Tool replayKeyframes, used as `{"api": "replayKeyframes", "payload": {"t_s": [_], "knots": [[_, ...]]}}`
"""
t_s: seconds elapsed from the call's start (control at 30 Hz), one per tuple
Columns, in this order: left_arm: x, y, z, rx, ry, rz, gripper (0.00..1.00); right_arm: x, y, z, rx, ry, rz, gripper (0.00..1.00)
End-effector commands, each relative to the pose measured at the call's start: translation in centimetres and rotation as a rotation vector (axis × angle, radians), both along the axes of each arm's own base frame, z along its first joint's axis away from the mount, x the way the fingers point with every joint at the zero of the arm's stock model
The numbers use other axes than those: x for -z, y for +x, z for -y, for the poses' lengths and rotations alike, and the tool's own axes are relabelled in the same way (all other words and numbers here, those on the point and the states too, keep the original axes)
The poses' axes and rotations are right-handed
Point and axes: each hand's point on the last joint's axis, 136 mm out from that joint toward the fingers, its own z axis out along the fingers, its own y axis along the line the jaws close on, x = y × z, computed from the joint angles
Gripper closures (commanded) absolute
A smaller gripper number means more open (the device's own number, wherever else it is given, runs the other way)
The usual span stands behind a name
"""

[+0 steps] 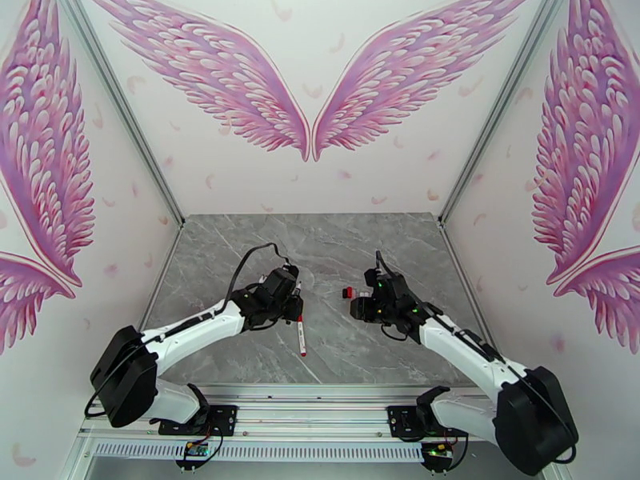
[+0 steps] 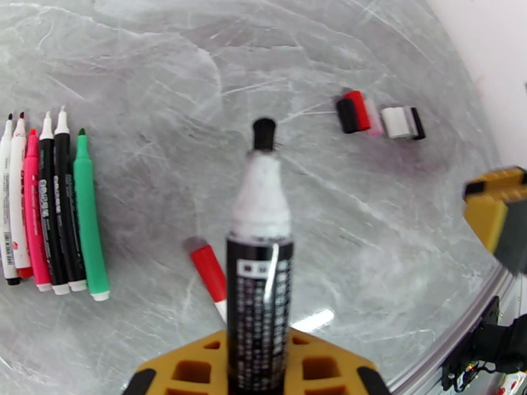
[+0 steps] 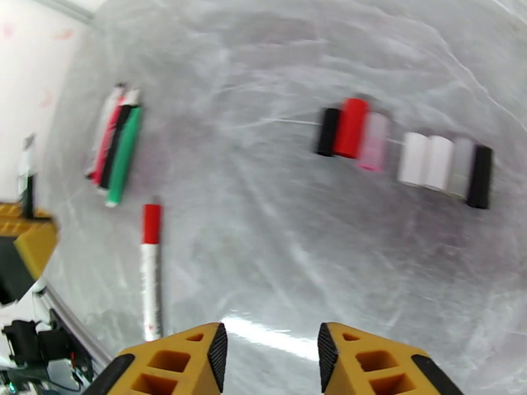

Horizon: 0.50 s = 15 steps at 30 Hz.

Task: Open the pen caps

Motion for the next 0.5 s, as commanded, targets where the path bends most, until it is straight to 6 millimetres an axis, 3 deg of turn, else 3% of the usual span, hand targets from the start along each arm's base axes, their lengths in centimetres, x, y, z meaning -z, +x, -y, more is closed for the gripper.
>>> {"api": "replayKeyframes", "payload": {"t_s": [0.0,0.2,0.3,0.47], "knots": [[0.5,1.2,-1.1,-0.035,0.107,-0.012,0.98,-2.1,-0.4,-1.8,-0.007,0.071,0.081,0.48],[2.6,3.0,-2.4,-0.109,0.235,-0.037,0.98,-3.8,-2.5,-4.4,-0.094,0.143,0.126,0.24],[4.0,3.7,-2.6,-0.123,0.252,-0.050,0.98,-4.3,-3.2,-5.1,-0.125,0.186,0.130,0.04],[5.6,5.1,-3.4,-0.158,0.335,-0.033,0.98,-5.3,-3.9,-5.9,-0.155,0.251,0.136,0.01]]}}
